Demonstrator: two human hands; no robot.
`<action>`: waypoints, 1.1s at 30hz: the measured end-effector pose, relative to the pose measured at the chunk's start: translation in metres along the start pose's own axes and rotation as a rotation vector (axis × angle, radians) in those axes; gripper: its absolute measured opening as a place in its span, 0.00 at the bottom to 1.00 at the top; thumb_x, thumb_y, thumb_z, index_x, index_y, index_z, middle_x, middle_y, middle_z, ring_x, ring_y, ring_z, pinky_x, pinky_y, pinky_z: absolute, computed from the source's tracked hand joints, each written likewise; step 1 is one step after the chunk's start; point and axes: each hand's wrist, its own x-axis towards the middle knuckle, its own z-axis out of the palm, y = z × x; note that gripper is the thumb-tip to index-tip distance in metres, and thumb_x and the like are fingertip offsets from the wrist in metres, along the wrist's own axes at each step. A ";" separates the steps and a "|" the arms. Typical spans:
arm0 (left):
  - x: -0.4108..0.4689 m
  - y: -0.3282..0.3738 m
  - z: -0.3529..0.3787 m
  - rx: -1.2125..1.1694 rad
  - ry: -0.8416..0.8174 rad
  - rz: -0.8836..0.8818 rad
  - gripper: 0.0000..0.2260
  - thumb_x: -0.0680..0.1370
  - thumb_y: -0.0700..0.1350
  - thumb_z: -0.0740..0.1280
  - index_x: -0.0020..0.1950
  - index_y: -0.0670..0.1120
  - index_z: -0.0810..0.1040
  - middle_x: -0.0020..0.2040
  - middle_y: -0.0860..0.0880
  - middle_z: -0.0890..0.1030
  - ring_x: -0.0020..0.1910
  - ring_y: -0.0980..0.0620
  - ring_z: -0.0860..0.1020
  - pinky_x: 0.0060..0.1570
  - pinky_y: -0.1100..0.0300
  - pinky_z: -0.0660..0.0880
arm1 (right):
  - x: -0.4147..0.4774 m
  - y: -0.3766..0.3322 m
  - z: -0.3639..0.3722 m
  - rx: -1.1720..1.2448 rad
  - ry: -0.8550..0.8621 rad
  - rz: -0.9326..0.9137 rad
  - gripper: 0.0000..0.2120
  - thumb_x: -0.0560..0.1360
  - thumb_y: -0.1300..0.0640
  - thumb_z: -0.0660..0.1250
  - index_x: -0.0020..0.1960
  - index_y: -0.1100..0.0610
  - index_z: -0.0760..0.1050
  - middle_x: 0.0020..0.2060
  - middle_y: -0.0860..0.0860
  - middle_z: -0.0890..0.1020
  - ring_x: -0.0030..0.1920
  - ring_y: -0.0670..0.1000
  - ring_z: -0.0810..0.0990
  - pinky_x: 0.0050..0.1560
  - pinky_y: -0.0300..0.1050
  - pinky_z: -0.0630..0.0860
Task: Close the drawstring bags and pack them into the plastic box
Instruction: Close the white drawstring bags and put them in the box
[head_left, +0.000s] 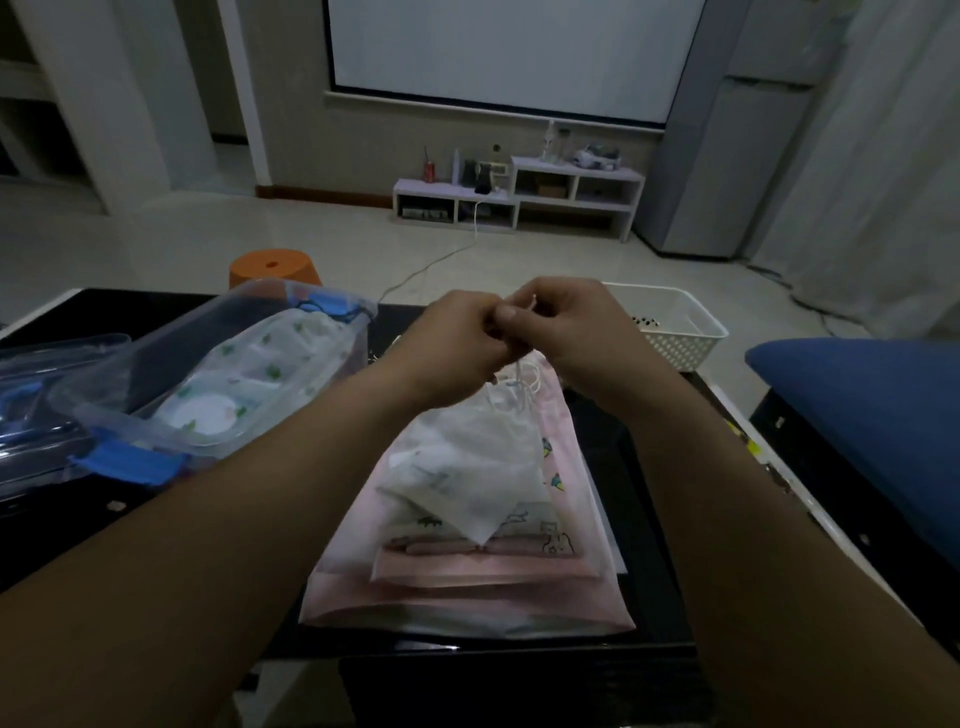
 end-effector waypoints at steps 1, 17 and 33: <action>0.003 -0.003 0.000 -0.016 0.024 -0.004 0.05 0.82 0.45 0.69 0.52 0.46 0.83 0.41 0.50 0.84 0.37 0.57 0.82 0.41 0.53 0.83 | 0.002 0.000 0.002 -0.008 -0.010 -0.016 0.05 0.81 0.52 0.71 0.51 0.53 0.84 0.42 0.50 0.87 0.45 0.49 0.86 0.51 0.50 0.82; 0.009 -0.020 -0.023 -0.531 0.155 -0.196 0.10 0.86 0.45 0.64 0.57 0.41 0.83 0.41 0.47 0.81 0.36 0.55 0.79 0.40 0.64 0.79 | -0.020 0.057 0.045 0.198 -0.194 0.295 0.09 0.83 0.54 0.67 0.58 0.53 0.86 0.48 0.46 0.88 0.53 0.41 0.84 0.56 0.39 0.77; 0.007 -0.030 -0.019 -0.641 0.268 -0.283 0.08 0.87 0.41 0.60 0.63 0.43 0.77 0.49 0.41 0.83 0.45 0.48 0.84 0.48 0.59 0.84 | -0.034 0.055 0.039 0.275 -0.343 0.556 0.09 0.82 0.56 0.69 0.47 0.55 0.88 0.53 0.50 0.88 0.59 0.53 0.84 0.59 0.47 0.80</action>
